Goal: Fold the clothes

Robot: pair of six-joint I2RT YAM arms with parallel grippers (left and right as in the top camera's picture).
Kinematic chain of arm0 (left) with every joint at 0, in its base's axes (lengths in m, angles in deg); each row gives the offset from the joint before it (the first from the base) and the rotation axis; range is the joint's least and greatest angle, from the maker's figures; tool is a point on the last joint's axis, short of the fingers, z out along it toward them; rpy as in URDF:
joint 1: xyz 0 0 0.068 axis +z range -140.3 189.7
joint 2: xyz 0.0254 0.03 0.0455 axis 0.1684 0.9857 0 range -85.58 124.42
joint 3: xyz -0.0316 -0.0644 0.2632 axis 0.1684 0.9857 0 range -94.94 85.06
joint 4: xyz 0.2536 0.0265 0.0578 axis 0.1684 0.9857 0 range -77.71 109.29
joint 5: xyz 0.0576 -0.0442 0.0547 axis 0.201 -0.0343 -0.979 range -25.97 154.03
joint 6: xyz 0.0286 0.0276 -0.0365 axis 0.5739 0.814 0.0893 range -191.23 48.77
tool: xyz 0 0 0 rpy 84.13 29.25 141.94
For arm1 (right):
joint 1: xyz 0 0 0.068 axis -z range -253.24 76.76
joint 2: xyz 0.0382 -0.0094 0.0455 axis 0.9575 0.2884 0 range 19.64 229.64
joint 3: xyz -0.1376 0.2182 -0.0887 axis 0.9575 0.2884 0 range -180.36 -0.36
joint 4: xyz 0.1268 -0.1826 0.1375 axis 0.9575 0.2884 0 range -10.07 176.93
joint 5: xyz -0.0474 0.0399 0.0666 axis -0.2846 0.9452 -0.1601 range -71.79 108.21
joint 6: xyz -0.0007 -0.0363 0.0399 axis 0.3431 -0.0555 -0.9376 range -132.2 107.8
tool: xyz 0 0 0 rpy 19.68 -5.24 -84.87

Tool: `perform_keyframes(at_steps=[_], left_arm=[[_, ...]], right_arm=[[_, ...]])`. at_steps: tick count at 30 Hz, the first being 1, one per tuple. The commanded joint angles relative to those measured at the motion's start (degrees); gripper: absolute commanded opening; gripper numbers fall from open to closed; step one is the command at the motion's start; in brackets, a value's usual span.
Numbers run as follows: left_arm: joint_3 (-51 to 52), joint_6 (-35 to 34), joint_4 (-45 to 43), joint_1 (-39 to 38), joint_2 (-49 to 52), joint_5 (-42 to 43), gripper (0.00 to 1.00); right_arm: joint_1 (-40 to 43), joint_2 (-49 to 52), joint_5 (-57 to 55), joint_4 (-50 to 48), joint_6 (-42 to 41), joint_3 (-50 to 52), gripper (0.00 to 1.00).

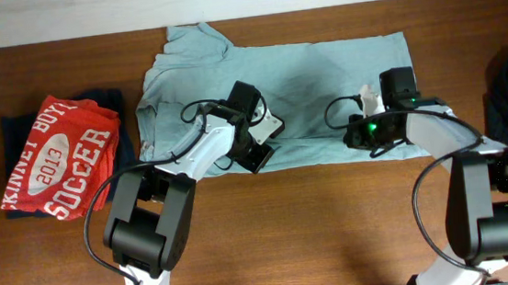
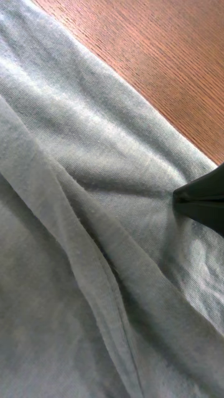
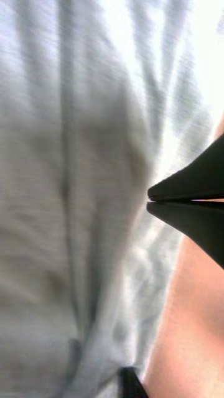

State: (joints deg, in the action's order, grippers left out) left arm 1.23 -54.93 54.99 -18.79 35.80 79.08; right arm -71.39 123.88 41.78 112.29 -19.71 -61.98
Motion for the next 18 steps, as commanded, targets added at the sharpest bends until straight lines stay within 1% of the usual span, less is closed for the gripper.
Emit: perform_keyframes(at_steps=[1, 9, 14, 15, 16, 17, 18], left_arm=[[1.7, -0.4, 0.2, 0.2, 0.5, -3.1, 0.00], [1.7, -0.4, 0.2, 0.2, 0.5, -3.1, 0.00], [1.7, -0.4, 0.2, 0.2, 0.5, -3.1, 0.00], [1.7, -0.4, 0.2, 0.2, 0.5, -3.1, 0.00], [1.7, -0.4, 0.2, 0.2, 0.5, -3.1, 0.00], [1.7, -0.4, 0.2, 0.2, 0.5, -3.1, 0.00], [1.7, -0.4, 0.2, 0.2, 0.5, -3.1, 0.00]], right_arm=[[-1.7, -1.6, 0.1, 3.0, 0.2, -0.8, 0.04], [-2.6, -1.3, -2.6, -0.2, -0.5, 0.0, 0.04], [-2.6, 1.5, -2.8, 0.0, -0.5, 0.0, 0.04], [-2.6, 1.9, -2.8, 0.0, -0.4, 0.0, 0.10], [-2.6, 2.0, -2.8, -0.1, -0.4, 0.0, 0.28], [-2.6, 2.0, -2.8, -0.3, 0.1, 0.0, 0.40], [-2.6, 2.0, -2.8, -0.7, 0.6, 0.0, 0.45]])
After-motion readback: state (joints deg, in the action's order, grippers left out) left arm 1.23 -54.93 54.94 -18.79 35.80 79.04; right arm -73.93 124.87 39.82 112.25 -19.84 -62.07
